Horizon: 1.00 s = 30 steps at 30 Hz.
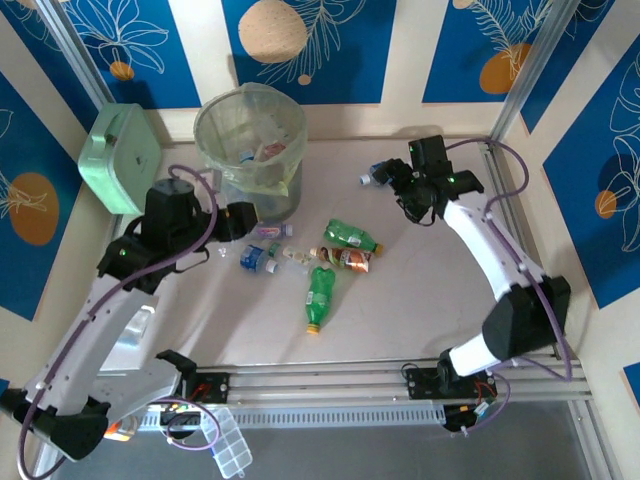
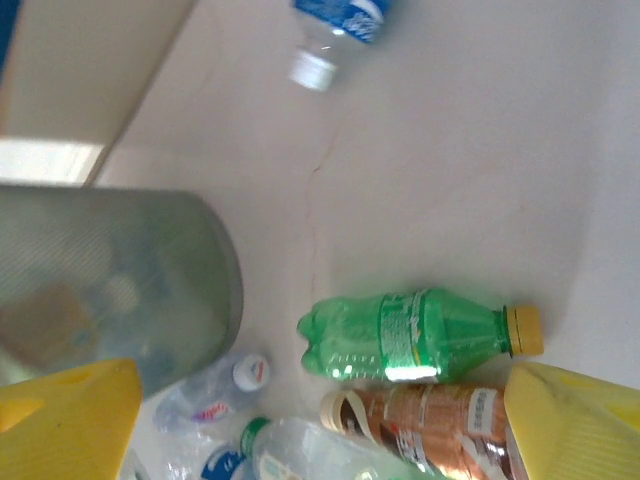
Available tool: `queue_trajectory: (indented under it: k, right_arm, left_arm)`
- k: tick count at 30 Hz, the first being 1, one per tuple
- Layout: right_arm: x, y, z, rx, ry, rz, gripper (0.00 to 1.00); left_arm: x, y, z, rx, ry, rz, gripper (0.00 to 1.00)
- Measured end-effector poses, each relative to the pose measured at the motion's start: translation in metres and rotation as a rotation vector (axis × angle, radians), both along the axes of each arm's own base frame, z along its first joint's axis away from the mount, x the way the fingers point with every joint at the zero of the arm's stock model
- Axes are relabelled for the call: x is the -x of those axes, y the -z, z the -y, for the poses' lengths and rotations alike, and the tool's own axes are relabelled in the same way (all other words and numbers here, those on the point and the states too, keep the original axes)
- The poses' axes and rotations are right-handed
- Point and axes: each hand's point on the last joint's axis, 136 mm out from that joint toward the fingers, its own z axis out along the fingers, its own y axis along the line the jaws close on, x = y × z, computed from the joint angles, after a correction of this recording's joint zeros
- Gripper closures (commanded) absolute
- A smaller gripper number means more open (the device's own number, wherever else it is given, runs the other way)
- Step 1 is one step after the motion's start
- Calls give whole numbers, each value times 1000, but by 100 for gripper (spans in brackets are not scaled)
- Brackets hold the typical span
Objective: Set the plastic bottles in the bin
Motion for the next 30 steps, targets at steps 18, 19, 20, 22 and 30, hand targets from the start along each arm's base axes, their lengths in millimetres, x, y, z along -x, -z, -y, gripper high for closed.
queue_trajectory:
  k: [18, 19, 20, 22, 30]
  right_arm:
    - [-138, 81, 5, -165, 187, -223, 2]
    - [-145, 84, 5, -166, 190, -224, 1]
    - [-151, 89, 4, -169, 192, -230, 1]
    - [-161, 99, 6, -172, 199, -248, 1]
    - [-182, 151, 22, -217, 230, -334, 2]
  left_arm:
    - [64, 51, 39, 170, 359, -42, 29]
    - [64, 50, 39, 172, 360, -37, 29]
    - [65, 49, 39, 173, 360, -33, 29]
    - [65, 47, 39, 175, 361, -25, 28]
    - [62, 51, 42, 173, 371, -29, 28]
